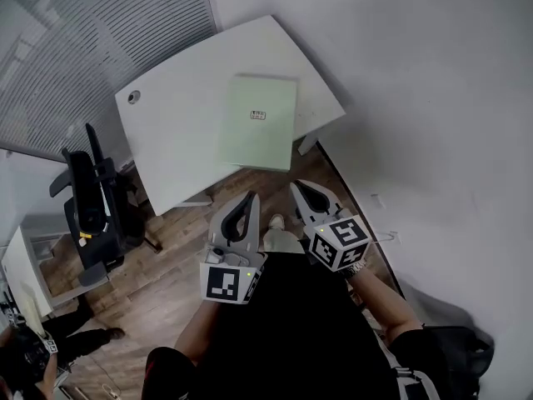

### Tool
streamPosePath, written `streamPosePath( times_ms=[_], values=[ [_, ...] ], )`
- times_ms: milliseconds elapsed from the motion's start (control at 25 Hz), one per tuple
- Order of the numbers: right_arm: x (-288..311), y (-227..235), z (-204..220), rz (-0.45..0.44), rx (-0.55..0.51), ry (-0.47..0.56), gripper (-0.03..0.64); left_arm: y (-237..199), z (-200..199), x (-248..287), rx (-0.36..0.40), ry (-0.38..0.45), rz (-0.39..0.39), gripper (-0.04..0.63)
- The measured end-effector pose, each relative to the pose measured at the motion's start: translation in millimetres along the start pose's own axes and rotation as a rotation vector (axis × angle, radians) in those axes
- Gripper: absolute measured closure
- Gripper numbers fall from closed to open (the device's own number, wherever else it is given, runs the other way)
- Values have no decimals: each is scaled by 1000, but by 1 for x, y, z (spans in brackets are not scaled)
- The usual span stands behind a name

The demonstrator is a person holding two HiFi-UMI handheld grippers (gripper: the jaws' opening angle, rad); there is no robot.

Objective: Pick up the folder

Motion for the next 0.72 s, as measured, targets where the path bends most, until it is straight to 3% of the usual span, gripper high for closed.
streamPosePath(
  times_ms=[440, 720],
  values=[
    [50, 47, 64, -123, 91, -69, 617, 4, 15, 18, -10, -2, -110, 591],
    [74, 68, 113, -145, 281, -141, 599, 1, 32, 34, -26, -55, -91, 591]
  ],
)
Point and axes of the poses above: the fingertips, and each gripper's own axes: x forward along the fingers, y to its right, z out of its underside, the point moved 3 cm from there along -x, backward along the fingers, and after that the axes turned 14 degrees about -x, right-handed, at the moved point
